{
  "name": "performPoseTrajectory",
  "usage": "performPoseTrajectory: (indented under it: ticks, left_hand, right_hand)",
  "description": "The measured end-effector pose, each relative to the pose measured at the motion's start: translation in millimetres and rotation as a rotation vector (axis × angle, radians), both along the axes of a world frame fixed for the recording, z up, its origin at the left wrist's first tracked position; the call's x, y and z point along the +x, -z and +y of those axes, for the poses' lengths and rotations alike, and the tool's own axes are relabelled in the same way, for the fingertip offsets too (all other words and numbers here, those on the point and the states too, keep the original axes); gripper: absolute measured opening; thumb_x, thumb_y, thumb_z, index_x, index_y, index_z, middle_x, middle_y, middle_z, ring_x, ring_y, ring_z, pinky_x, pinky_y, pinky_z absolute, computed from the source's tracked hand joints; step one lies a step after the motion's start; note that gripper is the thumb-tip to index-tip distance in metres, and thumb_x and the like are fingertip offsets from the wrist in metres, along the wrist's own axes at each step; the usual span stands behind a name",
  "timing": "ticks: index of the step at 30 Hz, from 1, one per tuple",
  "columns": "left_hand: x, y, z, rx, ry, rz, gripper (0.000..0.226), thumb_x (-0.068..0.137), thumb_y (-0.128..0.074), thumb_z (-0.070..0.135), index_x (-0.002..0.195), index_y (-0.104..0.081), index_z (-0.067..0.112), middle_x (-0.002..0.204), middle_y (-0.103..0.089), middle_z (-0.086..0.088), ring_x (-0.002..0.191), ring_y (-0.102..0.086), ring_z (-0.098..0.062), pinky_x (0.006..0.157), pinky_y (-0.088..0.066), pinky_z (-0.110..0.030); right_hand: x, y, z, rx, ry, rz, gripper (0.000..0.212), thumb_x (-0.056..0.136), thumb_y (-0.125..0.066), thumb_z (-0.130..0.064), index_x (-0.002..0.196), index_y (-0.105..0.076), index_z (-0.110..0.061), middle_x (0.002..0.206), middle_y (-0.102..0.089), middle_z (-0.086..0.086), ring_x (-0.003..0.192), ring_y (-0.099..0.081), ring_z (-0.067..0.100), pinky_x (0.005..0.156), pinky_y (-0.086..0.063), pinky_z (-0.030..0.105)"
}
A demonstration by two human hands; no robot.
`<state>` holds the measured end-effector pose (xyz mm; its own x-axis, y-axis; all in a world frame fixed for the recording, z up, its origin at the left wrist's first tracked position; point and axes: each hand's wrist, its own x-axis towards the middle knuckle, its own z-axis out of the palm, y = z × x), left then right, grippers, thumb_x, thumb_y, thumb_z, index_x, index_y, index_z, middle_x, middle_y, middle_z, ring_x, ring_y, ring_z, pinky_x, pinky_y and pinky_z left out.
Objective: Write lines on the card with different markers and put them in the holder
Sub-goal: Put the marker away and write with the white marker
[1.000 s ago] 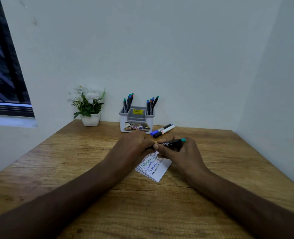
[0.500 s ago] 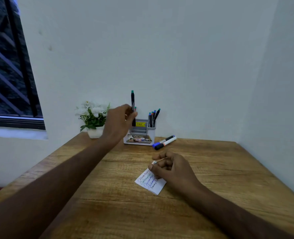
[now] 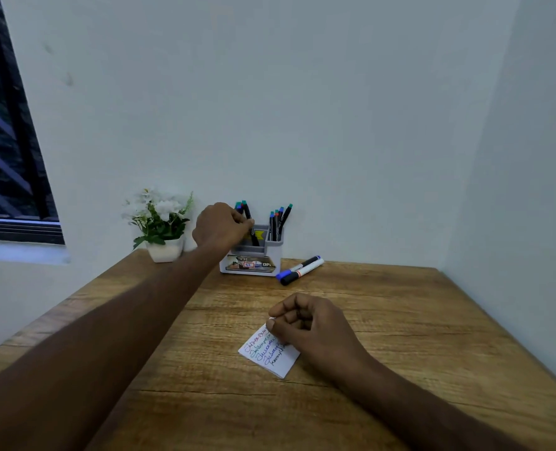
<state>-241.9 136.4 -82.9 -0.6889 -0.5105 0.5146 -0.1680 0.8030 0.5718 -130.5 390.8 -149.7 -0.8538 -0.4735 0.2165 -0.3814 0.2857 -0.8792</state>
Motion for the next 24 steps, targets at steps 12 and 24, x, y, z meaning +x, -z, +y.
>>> performPoseTrajectory:
  ticks: [12, 24]
  left_hand:
    - [41.4, 39.4, 73.1, -0.542, 0.618, -0.094, 0.026, 0.096, -0.068, 0.034, 0.121, -0.072, 0.029, 0.112, -0.059, 0.004, 0.1, -0.057, -0.013, 0.08, -0.053, -0.035]
    - [40.9, 62.5, 85.4, -0.732, 0.481, -0.188, 0.032, 0.105, -0.054, 0.035, 0.13, -0.061, 0.017, 0.124, -0.057, -0.004, 0.114, -0.052, -0.02, 0.074, -0.051, -0.034]
  right_hand:
    - [2.2, 2.1, -1.9, 0.02, -0.021, 0.028, 0.009, 0.091, -0.082, -0.026, 0.099, -0.078, -0.023, 0.093, -0.081, -0.001, 0.086, -0.077, 0.008, 0.084, -0.065, 0.034]
    - [2.6, 0.1, -2.1, 0.034, -0.032, 0.058, 0.009, 0.092, -0.081, -0.025, 0.1, -0.079, -0.021, 0.092, -0.08, -0.002, 0.087, -0.077, 0.01, 0.084, -0.065, 0.033]
